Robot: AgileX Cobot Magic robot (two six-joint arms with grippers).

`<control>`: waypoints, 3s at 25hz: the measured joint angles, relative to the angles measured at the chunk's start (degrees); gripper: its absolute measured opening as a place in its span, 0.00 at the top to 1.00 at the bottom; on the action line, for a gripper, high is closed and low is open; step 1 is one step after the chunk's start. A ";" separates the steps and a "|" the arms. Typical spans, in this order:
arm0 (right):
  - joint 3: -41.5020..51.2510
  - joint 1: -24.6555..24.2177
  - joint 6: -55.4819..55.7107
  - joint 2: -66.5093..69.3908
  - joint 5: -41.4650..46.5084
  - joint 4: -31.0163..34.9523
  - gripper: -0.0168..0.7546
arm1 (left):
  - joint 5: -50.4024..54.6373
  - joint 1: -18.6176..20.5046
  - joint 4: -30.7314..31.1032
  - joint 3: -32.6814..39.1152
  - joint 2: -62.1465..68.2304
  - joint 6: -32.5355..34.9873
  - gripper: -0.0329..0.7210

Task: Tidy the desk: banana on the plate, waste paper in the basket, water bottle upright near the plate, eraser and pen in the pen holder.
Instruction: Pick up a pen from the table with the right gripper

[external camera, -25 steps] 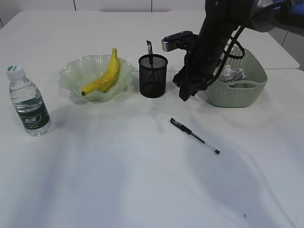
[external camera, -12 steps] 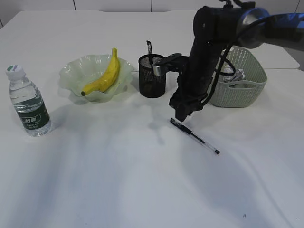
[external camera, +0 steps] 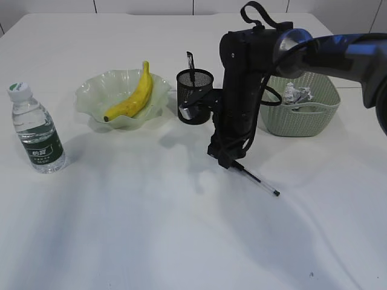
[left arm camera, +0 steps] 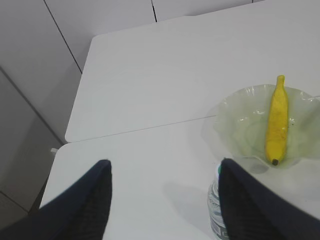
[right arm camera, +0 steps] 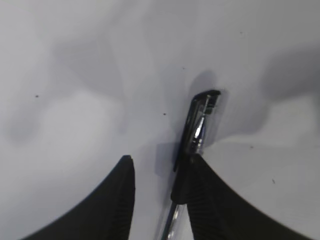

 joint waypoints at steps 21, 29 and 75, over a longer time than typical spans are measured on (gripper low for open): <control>0.00 0.00 1.18 0.00 -0.74 -2.48 0.64 | 0.00 0.00 0.11 0.00 0.00 0.00 0.33; 0.00 -0.10 3.32 0.00 -3.76 -2.58 0.64 | 0.22 0.00 0.11 0.00 0.00 0.00 0.33; 0.00 -0.10 8.39 0.80 -13.13 -2.47 0.64 | 0.39 0.00 0.11 0.00 0.00 0.00 0.33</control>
